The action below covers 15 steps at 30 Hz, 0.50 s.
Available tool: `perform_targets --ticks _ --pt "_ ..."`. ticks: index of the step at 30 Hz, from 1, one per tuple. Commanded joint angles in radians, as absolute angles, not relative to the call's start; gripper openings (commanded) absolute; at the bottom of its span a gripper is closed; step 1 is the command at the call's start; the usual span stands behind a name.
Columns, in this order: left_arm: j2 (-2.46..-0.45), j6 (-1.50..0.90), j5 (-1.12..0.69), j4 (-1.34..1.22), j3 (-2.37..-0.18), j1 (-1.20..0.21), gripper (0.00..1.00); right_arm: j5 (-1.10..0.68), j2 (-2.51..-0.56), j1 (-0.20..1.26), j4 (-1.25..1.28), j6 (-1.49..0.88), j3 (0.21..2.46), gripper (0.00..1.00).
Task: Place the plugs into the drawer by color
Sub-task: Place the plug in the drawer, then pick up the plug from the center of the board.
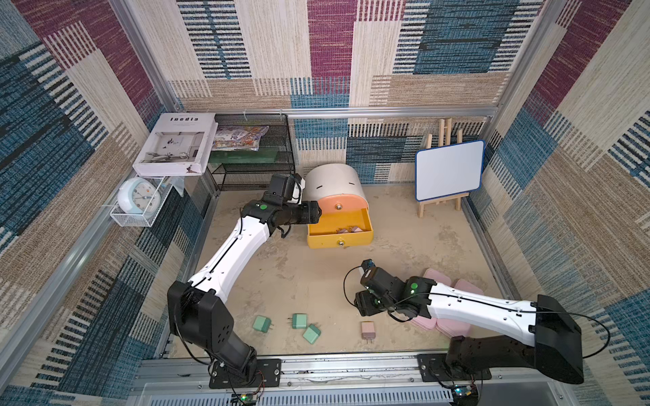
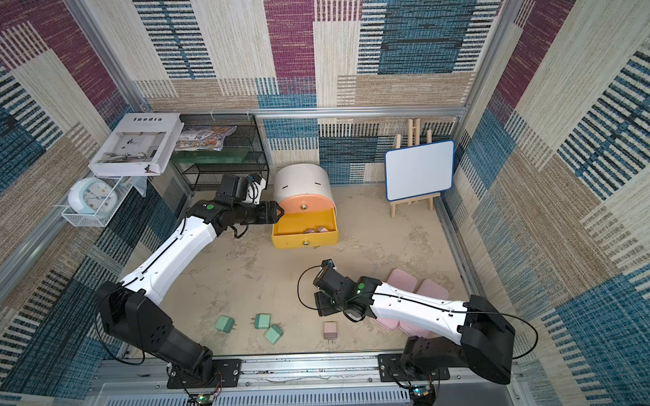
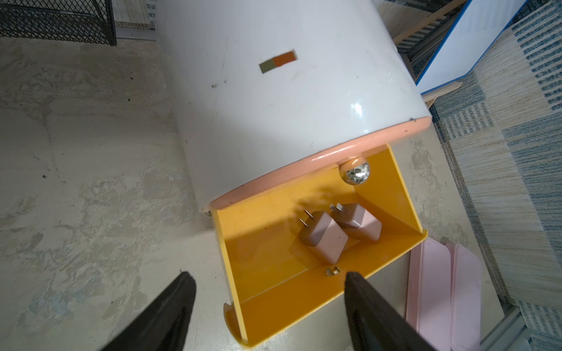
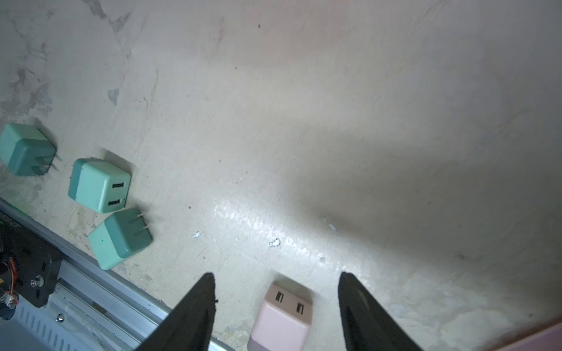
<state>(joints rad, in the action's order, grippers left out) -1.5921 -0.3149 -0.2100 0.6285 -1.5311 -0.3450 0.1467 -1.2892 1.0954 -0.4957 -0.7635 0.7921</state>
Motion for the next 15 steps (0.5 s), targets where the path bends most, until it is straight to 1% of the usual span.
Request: perform_targets --ticks 1,6,15 --pt "-1.588 -0.331 -0.236 0.609 -1.529 -0.344 0.81 0.175 -1.312 1.153 -0.493 -0.925 0.78 0.7" --pt "-1.59 -0.337 -0.249 0.606 -1.525 -0.344 0.81 0.167 -1.369 1.225 -0.521 -1.026 0.759 0.72" --pt "-1.583 -0.341 -0.253 0.601 -1.517 -0.344 0.81 0.185 -1.453 1.257 -0.596 -1.079 0.79 0.72"
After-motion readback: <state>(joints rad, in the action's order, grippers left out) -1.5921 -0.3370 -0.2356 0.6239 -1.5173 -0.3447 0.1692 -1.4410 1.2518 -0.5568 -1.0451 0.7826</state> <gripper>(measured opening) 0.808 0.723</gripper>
